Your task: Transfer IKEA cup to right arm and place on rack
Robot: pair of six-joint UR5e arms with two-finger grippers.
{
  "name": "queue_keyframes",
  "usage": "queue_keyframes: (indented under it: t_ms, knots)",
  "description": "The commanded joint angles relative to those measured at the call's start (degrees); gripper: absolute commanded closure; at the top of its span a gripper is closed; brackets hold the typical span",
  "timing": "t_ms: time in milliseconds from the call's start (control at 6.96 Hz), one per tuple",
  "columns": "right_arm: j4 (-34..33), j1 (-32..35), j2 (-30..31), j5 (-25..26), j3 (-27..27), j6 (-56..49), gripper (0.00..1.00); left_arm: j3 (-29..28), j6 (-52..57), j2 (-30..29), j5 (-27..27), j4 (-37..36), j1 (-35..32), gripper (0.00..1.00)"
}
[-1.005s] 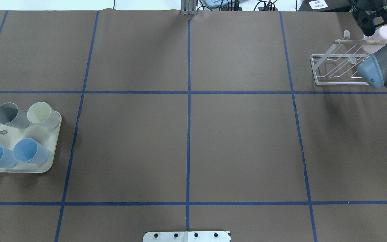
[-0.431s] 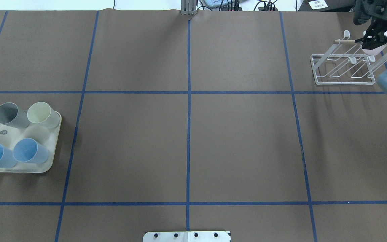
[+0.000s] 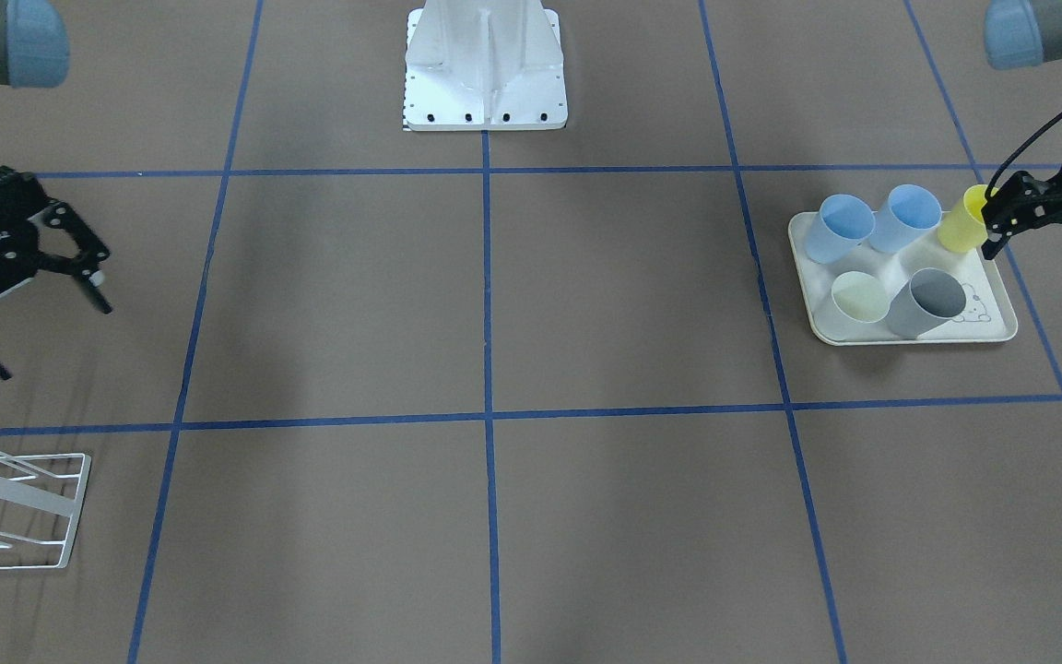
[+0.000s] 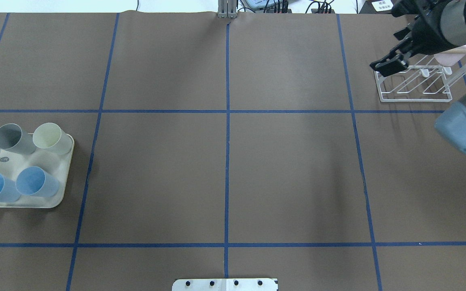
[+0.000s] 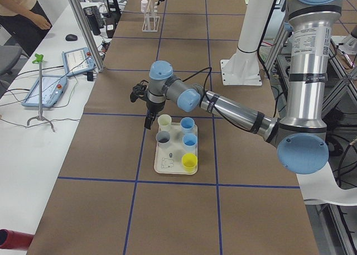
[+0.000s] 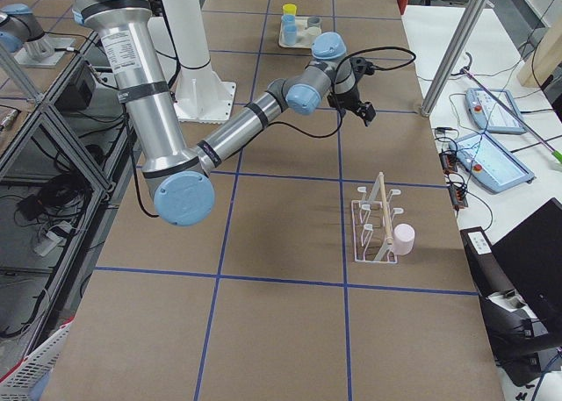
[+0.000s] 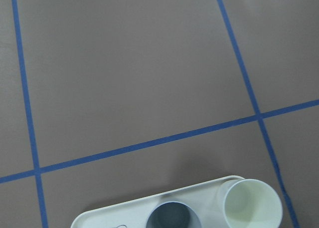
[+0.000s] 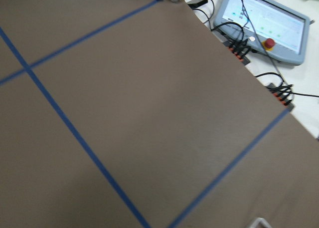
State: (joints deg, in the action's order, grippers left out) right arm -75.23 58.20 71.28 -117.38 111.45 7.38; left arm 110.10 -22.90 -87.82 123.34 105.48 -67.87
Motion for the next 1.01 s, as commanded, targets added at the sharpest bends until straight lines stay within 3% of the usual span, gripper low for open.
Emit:
queue_keyframes:
  t_ms: [0, 144, 431, 862]
  knots:
    - [-1.1, -6.5, -2.3, -0.4, 0.8, 10.3, 0.0, -6.3, -1.6, 1.1, -0.5, 8.3, 2.6, 0.0]
    - [-5.0, -6.9, -4.3, -0.3, 1.2, 10.3, 0.0, -10.0, -4.1, 1.0, -0.3, 14.8, 2.8, 0.0]
    - [-8.2, -7.2, -5.7, 0.1, 2.2, 10.4, 0.0, -14.2, -5.3, 1.3, -0.1, 19.4, 4.3, 0.0]
    - [-8.2, -7.3, -5.8, 0.2, 2.2, 10.3, 0.0, -17.1, -5.4, 2.4, 0.5, 25.4, 6.7, 0.19]
